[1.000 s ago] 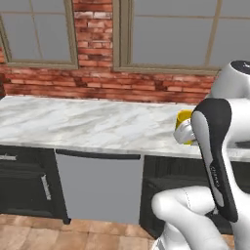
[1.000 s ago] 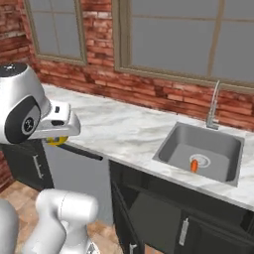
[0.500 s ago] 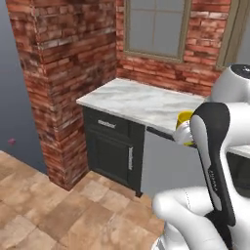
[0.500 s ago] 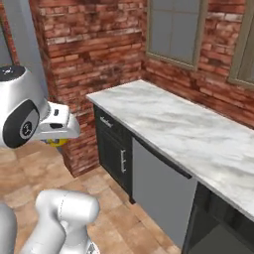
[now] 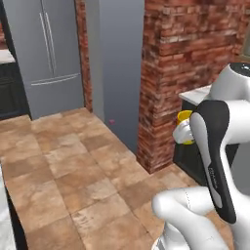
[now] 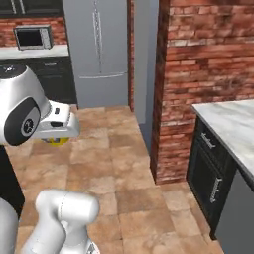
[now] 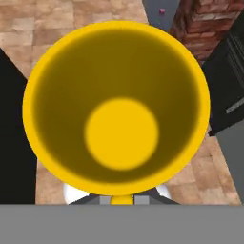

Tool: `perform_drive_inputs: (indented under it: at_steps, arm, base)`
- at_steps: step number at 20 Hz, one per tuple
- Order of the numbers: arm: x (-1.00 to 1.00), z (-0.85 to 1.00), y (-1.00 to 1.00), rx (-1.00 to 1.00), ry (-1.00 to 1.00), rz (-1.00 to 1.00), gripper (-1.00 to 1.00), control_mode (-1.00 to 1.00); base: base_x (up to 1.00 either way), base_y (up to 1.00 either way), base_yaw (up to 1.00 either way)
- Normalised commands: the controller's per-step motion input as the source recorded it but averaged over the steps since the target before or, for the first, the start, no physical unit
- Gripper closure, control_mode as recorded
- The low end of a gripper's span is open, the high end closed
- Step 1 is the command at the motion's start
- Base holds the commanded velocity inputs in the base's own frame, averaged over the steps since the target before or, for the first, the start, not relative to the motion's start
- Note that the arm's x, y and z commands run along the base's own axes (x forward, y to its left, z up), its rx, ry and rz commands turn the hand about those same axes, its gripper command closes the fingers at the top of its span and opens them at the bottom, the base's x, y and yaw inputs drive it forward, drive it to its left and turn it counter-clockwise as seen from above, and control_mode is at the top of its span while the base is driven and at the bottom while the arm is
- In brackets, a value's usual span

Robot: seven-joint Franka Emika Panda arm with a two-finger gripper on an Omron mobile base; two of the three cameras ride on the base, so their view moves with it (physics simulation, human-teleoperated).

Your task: Clear the mugs and bowl far away from the sink.

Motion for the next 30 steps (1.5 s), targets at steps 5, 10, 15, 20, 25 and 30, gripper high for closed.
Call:
perform_drive_inputs:
  at_steps: [5,10,15,20,25,30]
  arm:
    - [0.00,0.00,0.00,0.00,0.00,0.00,1.00,1.00]
    - [0.00,0.00,0.00,0.00,0.00,0.00,1.00,1.00]
    - [0.00,0.00,0.00,0.00,0.00,0.00,1.00,1.00]
    - [0.00,0.00,0.00,0.00,0.00,0.00,1.00,1.00]
    - [0.00,0.00,0.00,0.00,0.00,0.00,1.00,1.00]
    - [0.00,0.00,0.00,0.00,0.00,0.00,1.00,1.00]
  base:
    - [0.00,0.77,0.77]
    - [0.01,0.45,0.85]
    - [0.04,0.00,1.00]
    - [0.00,0.00,0.99]
    - [0.11,-0.08,0.71]
    - [0.86,-0.51,0.60]
